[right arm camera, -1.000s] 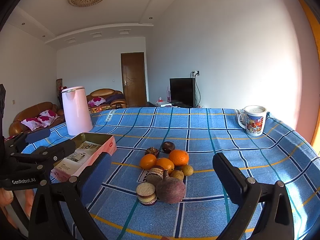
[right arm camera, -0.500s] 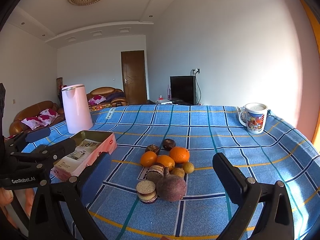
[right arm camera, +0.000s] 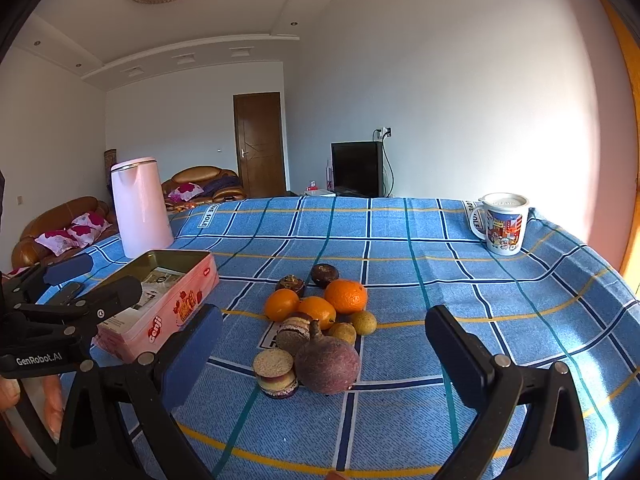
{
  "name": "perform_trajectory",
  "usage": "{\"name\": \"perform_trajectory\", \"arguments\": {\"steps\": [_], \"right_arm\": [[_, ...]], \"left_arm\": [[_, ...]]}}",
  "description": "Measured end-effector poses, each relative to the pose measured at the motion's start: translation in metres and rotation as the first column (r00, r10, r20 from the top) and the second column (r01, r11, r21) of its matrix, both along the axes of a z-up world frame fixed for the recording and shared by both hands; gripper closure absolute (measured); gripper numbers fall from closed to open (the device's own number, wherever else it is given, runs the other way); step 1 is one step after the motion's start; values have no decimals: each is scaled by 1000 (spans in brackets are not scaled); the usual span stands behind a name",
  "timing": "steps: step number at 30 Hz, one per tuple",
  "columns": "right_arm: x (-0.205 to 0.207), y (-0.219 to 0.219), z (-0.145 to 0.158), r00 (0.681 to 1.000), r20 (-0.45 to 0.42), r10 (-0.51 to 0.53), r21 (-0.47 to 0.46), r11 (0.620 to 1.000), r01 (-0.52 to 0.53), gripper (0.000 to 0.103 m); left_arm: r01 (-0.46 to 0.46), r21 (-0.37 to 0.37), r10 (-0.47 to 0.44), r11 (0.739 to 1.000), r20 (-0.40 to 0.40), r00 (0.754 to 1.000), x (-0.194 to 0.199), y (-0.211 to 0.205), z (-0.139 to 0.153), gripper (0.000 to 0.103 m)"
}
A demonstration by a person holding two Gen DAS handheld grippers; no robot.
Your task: Organize fruits
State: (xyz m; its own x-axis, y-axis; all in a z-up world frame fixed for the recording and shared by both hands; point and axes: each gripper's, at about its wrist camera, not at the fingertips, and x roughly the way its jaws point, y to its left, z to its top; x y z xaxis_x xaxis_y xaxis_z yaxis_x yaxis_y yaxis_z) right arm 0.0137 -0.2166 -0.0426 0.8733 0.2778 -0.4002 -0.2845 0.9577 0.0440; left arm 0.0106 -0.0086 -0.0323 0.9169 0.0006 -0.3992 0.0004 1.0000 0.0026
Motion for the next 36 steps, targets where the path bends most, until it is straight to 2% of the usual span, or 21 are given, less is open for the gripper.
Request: {"name": "perform_trajectory", "arguments": {"steps": [9, 14, 18, 24, 26, 27, 30, 36], "right_arm": [[16, -14, -20, 997, -65, -28, 1, 1000, 28, 1], [24, -9, -31, 992, -121, -16, -36, 999, 12, 2], [35, -9, -41, 983, -183, -4, -35, 999, -2, 21], [55, -9, -51, 952, -300, 68, 19, 998, -65, 29], [57, -12, -51, 943, -314, 111, 76, 993, -92, 38], [56, -13, -52, 937, -318, 147, 116, 986, -115, 50], [49, -18, -53, 946, -293, 138, 134, 986, -103, 52], [41, -39, -44, 968, -236, 83, 145, 988, -50, 52]], "left_arm": [[36, -16, -37, 999, -44, 998, 9, -6, -17, 0], [83, -31, -85, 996, -71, 994, 12, -14, -25, 0], [116, -51, -120, 992, -83, 989, 14, -20, -26, 0], [166, -48, -170, 985, -106, 980, 18, -34, -31, 2], [185, -48, -189, 982, -114, 975, 19, -39, -32, 5], [191, -42, -195, 981, -120, 973, 19, -42, -32, 6], [215, -31, -217, 976, -130, 967, 23, -52, -33, 7], [284, -17, -282, 959, -194, 939, 41, -78, -39, 18]]}}
